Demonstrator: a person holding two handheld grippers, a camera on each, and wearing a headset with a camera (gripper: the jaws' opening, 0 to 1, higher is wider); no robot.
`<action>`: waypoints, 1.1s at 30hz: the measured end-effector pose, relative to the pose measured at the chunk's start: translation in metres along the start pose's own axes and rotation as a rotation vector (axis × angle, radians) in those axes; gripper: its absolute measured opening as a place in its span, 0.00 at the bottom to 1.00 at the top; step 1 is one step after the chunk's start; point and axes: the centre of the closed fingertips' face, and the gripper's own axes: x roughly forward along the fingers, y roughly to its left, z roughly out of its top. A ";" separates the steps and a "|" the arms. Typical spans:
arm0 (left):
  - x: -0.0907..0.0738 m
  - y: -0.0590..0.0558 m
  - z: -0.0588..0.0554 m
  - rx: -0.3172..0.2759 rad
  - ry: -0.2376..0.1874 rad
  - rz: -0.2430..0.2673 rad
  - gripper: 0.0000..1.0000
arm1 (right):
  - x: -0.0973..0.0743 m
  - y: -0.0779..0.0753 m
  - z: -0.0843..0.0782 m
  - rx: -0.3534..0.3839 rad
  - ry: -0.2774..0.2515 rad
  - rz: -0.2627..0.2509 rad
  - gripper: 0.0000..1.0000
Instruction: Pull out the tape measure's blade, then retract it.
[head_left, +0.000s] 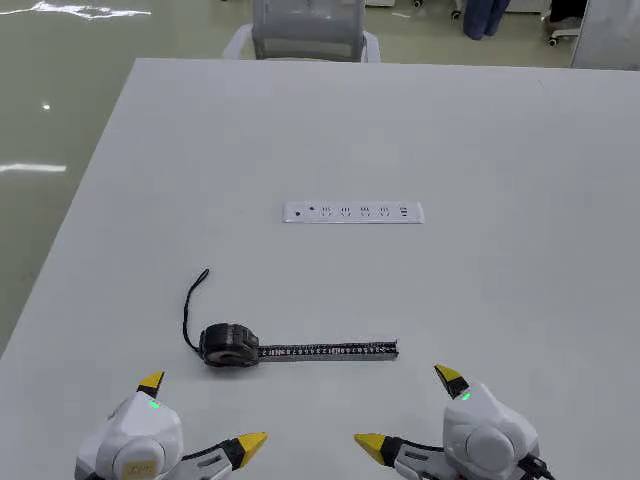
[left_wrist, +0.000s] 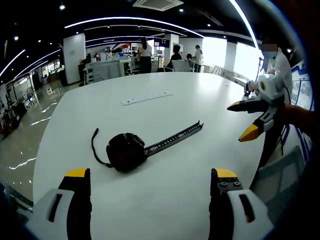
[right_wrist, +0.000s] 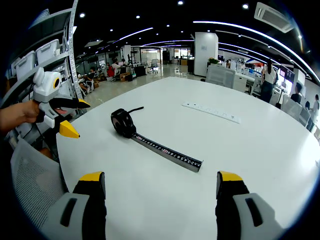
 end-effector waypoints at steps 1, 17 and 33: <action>0.000 0.000 0.000 -0.002 0.000 0.000 0.99 | 0.000 0.000 0.000 0.000 0.000 -0.001 0.94; 0.003 -0.004 -0.001 -0.029 0.004 0.003 0.98 | 0.003 0.001 -0.002 -0.012 0.015 0.007 0.94; 0.018 0.001 -0.009 -0.107 0.023 0.053 0.90 | 0.014 -0.007 -0.004 -0.056 0.006 0.066 0.82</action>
